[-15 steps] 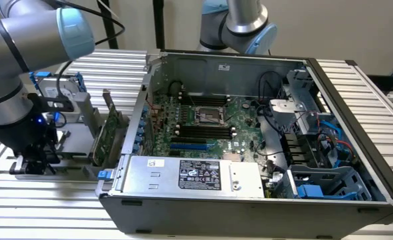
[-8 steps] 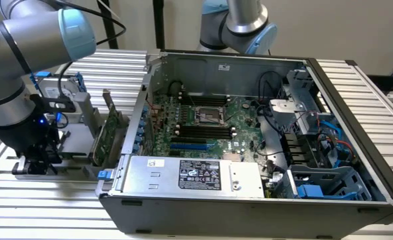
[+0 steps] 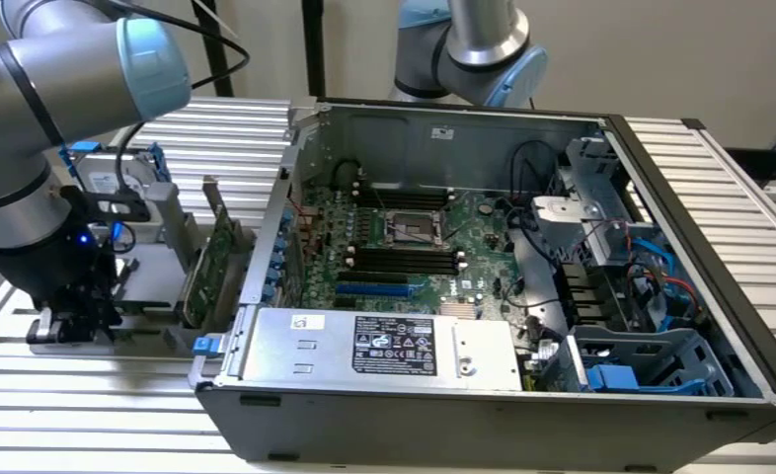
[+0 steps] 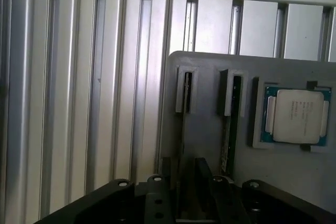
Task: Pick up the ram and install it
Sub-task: 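Pick up the ram and move it above insertion slot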
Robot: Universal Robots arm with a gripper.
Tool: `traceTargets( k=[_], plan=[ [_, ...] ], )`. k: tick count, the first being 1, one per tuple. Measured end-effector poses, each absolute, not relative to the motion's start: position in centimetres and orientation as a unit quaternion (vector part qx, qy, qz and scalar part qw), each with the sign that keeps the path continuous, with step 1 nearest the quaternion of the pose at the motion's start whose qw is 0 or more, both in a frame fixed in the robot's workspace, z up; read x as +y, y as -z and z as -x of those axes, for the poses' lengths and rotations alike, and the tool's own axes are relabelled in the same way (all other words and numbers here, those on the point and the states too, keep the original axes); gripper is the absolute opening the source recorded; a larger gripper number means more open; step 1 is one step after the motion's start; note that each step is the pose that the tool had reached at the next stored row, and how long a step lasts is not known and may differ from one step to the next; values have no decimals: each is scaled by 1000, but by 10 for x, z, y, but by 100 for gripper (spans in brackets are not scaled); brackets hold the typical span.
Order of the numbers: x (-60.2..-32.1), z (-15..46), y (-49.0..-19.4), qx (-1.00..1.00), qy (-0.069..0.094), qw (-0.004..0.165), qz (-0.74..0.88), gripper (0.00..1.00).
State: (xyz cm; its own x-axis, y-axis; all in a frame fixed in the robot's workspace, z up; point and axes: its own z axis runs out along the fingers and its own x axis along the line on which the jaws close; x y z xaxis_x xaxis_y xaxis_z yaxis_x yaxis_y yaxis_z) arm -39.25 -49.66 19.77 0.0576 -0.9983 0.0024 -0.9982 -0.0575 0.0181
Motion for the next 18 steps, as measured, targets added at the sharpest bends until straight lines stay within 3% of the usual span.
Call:
traceTargets(
  k=[10,11,18],
  plan=[
    [-497,393,-196,-695,7,9,-718,100],
    [-497,393,-196,-696,8,10,-717,0],
    [-497,393,-196,-698,8,10,-716,0]
  ],
)
